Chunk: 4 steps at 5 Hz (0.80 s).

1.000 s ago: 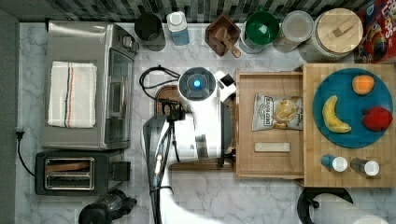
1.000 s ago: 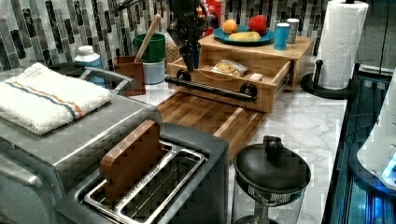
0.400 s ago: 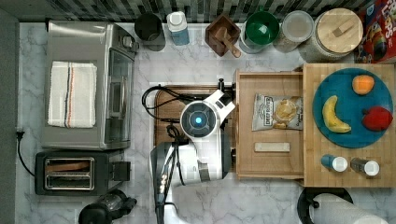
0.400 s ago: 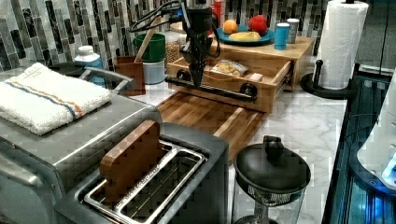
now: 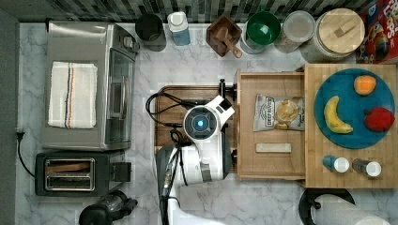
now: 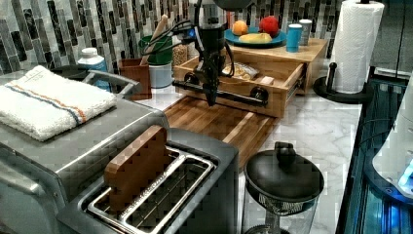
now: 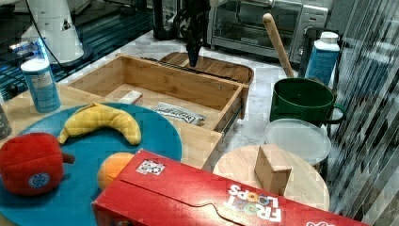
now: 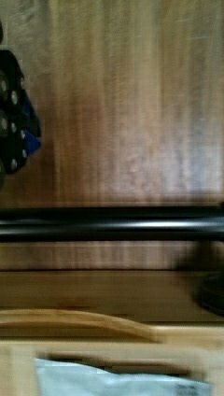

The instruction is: Close the drawer.

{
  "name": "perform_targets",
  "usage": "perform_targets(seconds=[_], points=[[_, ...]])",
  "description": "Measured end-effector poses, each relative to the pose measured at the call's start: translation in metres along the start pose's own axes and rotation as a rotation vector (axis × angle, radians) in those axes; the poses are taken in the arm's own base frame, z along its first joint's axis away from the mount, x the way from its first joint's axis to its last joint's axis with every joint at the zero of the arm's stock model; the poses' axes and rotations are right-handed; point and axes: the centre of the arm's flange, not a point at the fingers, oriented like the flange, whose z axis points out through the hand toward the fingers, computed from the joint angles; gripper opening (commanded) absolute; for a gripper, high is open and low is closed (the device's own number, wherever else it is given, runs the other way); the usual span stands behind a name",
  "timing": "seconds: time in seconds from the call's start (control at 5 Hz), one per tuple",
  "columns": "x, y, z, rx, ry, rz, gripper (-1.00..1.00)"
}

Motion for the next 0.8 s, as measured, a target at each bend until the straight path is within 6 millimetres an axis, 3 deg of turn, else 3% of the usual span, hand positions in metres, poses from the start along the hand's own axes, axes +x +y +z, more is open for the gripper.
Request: perform_targets(seconds=[0.2, 0.8], points=[[-0.002, 0.002, 0.006, -0.019, -0.012, -0.020, -1.00], [0.002, 0.043, 0.014, -0.021, -0.017, -0.195, -1.00]])
